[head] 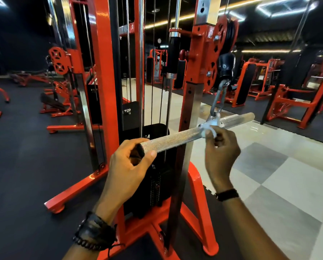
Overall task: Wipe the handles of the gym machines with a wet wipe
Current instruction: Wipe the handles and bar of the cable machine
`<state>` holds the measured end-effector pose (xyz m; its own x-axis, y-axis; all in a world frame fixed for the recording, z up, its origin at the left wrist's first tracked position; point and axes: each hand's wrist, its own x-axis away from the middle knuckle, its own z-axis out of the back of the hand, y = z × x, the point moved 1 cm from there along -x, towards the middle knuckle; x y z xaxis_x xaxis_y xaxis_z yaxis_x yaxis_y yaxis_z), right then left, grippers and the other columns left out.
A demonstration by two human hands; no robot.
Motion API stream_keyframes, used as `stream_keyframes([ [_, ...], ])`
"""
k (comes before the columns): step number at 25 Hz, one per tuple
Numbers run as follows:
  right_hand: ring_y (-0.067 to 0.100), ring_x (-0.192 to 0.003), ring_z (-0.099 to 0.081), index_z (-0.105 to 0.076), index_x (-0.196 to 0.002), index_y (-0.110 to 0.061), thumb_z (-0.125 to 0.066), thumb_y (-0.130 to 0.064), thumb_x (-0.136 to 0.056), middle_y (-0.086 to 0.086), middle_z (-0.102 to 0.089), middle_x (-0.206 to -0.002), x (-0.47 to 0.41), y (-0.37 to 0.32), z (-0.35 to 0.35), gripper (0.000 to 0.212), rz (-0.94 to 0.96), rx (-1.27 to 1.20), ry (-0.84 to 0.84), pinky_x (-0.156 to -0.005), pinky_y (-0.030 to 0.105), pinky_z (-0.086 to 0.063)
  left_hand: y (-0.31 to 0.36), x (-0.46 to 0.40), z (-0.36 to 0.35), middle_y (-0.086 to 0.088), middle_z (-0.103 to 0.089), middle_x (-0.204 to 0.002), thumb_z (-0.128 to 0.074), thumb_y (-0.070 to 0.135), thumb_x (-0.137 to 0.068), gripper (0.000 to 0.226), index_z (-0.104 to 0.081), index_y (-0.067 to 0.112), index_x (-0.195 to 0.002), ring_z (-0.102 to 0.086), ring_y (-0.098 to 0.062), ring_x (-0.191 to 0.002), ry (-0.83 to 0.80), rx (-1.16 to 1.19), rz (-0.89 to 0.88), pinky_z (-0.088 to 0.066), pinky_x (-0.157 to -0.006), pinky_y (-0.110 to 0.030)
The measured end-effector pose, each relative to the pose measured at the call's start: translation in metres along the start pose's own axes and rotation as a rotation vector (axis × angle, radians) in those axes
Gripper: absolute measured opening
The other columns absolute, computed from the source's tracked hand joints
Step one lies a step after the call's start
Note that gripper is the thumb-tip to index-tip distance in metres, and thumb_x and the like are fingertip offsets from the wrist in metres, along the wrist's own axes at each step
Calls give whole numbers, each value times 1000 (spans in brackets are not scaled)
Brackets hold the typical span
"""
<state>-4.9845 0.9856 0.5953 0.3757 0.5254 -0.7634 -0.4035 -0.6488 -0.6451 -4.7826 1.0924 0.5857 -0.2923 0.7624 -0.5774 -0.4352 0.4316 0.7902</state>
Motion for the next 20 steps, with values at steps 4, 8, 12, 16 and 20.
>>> stream_keyframes([
  [4, 9, -93, -62, -71, -101, -8, -71, -7, -88, 1, -64, -97, 83, -67, -10, 13, 149, -222, -300, -82, 25, -51, 1, -3, 3, 1, -74, -90, -68, 48, -80, 36, -73, 21, -102, -70, -15, -80, 27, 82, -7, -58, -74, -40],
  [8, 11, -90, -63, -71, -94, -11, -71, -4, -87, -3, -65, -94, 75, -64, -9, 10, 180, -253, -298, -81, 27, -52, 11, -6, 6, -4, -62, -60, -60, 58, -82, 49, -71, 10, -81, -58, -15, -55, 5, 65, 35, -52, -52, -47],
  [12, 20, -85, -63, -71, -96, -12, -69, -5, -87, -4, -64, -91, 4, -1, 5, 11, 38, -43, 10, -79, 33, -54, 15, -7, 1, -2, -46, -49, -49, 70, -87, 71, -66, 5, -65, -43, -19, -48, -22, -3, 160, -41, -50, -48],
  [16, 16, -86, -63, -65, -91, -31, -69, -5, -88, -12, -64, -90, 28, -31, -2, 26, -40, -134, -11, -81, 32, -53, 11, -9, -8, -3, -60, -51, -47, 64, -92, 69, -68, 6, -62, -50, -17, -46, -43, -7, 238, -42, -54, -40],
  [20, 9, -93, -62, -72, -98, -7, -69, 0, -86, 4, -65, -94, 107, -87, -20, 14, 236, -264, -368, -84, 20, -48, 1, -16, 0, 0, -72, -78, -57, 50, -84, 36, -75, 19, -84, -69, -22, -78, 46, 72, 151, -54, -72, -43],
])
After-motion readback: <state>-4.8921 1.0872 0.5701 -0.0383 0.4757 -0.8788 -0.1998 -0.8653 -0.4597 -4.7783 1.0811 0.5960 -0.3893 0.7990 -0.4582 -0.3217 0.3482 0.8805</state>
